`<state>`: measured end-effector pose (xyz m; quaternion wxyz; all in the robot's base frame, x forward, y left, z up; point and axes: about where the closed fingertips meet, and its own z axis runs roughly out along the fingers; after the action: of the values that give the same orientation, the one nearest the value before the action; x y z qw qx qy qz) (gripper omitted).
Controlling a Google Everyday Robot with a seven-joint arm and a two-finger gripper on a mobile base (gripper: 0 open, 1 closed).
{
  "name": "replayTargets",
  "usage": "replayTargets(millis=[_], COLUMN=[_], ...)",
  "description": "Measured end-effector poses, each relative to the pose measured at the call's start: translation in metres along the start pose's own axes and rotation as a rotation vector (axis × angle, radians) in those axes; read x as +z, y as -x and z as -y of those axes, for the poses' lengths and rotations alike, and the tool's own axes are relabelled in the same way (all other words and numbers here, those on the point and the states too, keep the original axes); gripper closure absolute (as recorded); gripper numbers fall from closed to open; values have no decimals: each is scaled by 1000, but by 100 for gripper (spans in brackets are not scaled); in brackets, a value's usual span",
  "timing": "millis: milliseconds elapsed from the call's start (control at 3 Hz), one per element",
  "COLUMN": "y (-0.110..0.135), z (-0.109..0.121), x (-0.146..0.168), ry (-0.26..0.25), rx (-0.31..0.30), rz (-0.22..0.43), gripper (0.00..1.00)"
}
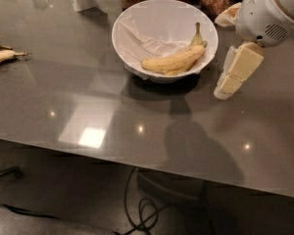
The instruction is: Pick banana from white bowl
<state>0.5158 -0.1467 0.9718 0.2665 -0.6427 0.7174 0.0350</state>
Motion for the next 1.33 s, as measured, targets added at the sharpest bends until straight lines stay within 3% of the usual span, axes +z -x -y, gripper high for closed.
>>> replayTargets(millis=[333,1000,1333], y=[21,25,42], z=[26,38,68], x=[19,25,43], ry=[19,-4,-27], rx=[3,-16,-82], rz=[105,139,192], gripper=[0,0,0])
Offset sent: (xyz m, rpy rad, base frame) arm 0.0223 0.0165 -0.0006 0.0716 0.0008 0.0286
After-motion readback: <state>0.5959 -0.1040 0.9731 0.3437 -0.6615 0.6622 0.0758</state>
